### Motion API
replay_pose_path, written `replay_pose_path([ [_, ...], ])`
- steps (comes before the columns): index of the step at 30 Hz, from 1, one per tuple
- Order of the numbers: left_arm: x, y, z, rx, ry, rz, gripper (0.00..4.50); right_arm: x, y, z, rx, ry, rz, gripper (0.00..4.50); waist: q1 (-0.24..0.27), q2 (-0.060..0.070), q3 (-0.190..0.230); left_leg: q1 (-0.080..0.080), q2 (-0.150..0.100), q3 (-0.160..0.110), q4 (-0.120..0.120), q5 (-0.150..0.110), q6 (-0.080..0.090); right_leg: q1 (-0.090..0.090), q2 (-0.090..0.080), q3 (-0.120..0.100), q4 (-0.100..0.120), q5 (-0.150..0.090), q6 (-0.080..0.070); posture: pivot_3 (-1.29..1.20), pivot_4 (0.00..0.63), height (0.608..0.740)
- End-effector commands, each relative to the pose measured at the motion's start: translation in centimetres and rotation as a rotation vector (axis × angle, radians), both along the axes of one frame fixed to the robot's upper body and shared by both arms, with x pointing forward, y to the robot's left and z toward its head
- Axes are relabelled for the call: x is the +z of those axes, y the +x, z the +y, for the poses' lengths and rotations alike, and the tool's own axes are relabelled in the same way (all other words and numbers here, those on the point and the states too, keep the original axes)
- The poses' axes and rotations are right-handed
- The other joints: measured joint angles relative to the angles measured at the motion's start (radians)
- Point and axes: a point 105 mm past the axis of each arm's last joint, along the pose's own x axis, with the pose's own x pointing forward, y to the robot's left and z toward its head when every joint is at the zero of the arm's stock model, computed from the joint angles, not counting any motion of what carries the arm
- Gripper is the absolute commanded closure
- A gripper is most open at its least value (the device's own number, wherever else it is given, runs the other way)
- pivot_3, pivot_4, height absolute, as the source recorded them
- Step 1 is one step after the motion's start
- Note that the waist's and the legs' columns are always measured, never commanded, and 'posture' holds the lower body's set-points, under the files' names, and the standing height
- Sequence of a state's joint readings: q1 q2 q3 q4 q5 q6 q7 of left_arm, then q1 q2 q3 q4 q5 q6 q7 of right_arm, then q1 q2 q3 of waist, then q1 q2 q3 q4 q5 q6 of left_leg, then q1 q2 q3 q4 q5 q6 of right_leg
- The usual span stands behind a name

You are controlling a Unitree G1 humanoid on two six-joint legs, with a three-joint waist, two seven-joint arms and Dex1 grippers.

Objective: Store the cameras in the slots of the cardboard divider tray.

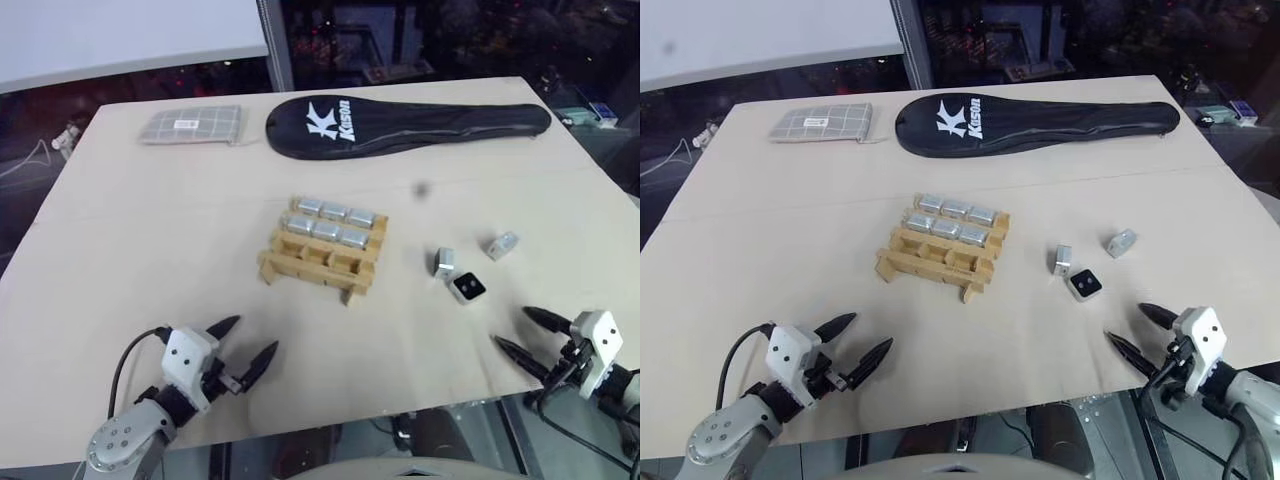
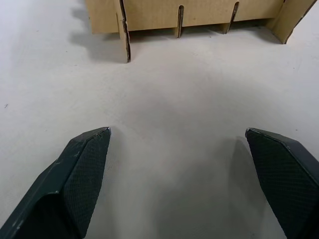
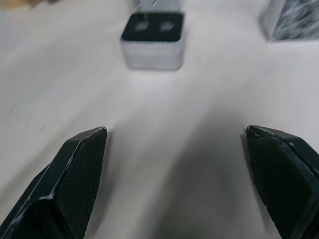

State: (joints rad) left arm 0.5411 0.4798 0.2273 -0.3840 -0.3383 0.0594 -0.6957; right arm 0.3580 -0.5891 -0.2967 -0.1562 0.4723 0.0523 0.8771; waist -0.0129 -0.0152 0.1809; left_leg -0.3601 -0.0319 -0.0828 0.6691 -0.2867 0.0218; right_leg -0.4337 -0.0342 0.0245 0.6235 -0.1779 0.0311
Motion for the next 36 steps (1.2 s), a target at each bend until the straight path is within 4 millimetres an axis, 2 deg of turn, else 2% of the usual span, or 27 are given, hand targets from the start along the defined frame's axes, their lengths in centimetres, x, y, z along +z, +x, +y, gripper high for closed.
replay_pose_path([
  [1, 1.8, 0.3, 0.4, -0.042, 0.033, -0.061, 0.00, 2.7, 1.6, -1.8, -0.054, -0.063, -0.032, 0.07, 0.000, 0.000, 0.000, 0.000, 0.000, 0.000, 0.000, 0.000, 0.000, 0.000, 0.000, 0.000, 0.000, 0.000, 0.000, 0.00, 0.150, 0.740],
  [3, 3.0, 0.6, 0.7, -0.085, 0.033, -0.082, 0.00, 4.2, 2.5, -2.2, -0.022, -0.125, -0.050, 0.07, 0.000, 0.001, 0.001, 0.000, 0.000, 0.001, 0.000, 0.000, 0.000, 0.000, 0.000, 0.000, 0.000, 0.000, 0.000, 0.00, 0.150, 0.740],
  [5, 4.3, 1.2, 1.0, -0.154, 0.014, -0.091, 0.00, 5.6, 3.2, -2.5, 0.075, -0.262, -0.070, 0.07, -0.001, 0.001, 0.001, 0.000, 0.000, 0.003, 0.001, 0.000, 0.000, 0.000, 0.000, 0.000, 0.000, 0.000, 0.000, 0.00, 0.150, 0.740],
  [7, 5.9, 1.3, 0.8, -0.272, -0.033, -0.088, 0.00, 6.8, 4.1, -3.0, 0.195, -0.420, -0.053, 0.07, -0.001, 0.001, 0.001, 0.001, 0.000, 0.005, 0.001, 0.000, 0.000, -0.001, 0.001, -0.002, 0.000, 0.000, 0.000, 0.00, 0.150, 0.740],
  [10, 8.1, 0.8, 0.4, -0.463, -0.044, -0.079, 0.00, 8.9, 5.7, -3.6, 0.305, -0.539, -0.038, 0.07, -0.004, 0.001, 0.001, 0.003, 0.000, 0.005, 0.001, 0.000, 0.000, -0.002, 0.002, -0.004, 0.000, 0.000, 0.000, 0.00, 0.150, 0.740],
  [15, 12.4, 0.0, 1.2, -0.689, 0.049, -0.045, 0.00, 9.9, 9.2, -5.0, 0.463, -0.804, 0.006, 0.07, -0.013, -0.001, 0.004, -0.001, 0.001, 0.007, 0.000, 0.000, 0.000, -0.007, 0.002, -0.002, 0.000, 0.000, -0.001, 0.00, 0.150, 0.740],
  [19, 15.4, -0.2, 1.1, -0.789, 0.143, -0.024, 0.00, 10.3, 12.0, -3.8, 0.582, -0.913, 0.004, 0.07, -0.025, -0.002, 0.007, -0.002, 0.000, 0.009, 0.000, 0.000, 0.000, -0.009, 0.001, -0.001, 0.000, 0.001, 0.000, 0.00, 0.150, 0.740],
  [22, 16.0, 0.0, 0.5, -0.826, 0.210, -0.012, 0.00, 9.6, 13.0, -3.1, 0.671, -0.983, 0.024, 0.07, -0.028, 0.000, 0.011, -0.002, 0.000, 0.009, -0.001, 0.000, 0.000, -0.009, 0.001, 0.000, 0.000, 0.001, -0.001, 0.00, 0.150, 0.740],
  [25, 16.7, 0.5, -0.5, -0.834, 0.205, -0.057, 0.00, 9.1, 13.6, -2.3, 0.725, -1.008, 0.031, 0.07, -0.027, 0.001, 0.012, -0.004, 0.000, 0.009, -0.001, 0.000, 0.000, -0.011, 0.000, -0.001, 0.000, 0.006, -0.001, 0.00, 0.150, 0.740],
  [30, 16.1, 0.3, -1.1, -0.823, 0.198, -0.060, 0.00, 9.6, 14.6, -0.6, 0.802, -1.050, -0.004, 0.07, -0.031, 0.006, 0.015, -0.008, -0.001, 0.009, -0.001, 0.003, -0.005, -0.015, -0.001, 0.001, 0.000, 0.007, -0.002, 0.00, 0.150, 0.740],
  [36, 15.9, 0.4, -1.3, -0.801, 0.195, -0.072, 0.00, 10.3, 15.2, 1.1, 0.874, -1.077, -0.037, 0.07, -0.030, 0.006, 0.015, -0.005, 0.000, 0.011, -0.001, 0.000, -0.001, -0.014, 0.001, 0.003, 0.002, 0.007, -0.003, 0.00, 0.150, 0.740],
])
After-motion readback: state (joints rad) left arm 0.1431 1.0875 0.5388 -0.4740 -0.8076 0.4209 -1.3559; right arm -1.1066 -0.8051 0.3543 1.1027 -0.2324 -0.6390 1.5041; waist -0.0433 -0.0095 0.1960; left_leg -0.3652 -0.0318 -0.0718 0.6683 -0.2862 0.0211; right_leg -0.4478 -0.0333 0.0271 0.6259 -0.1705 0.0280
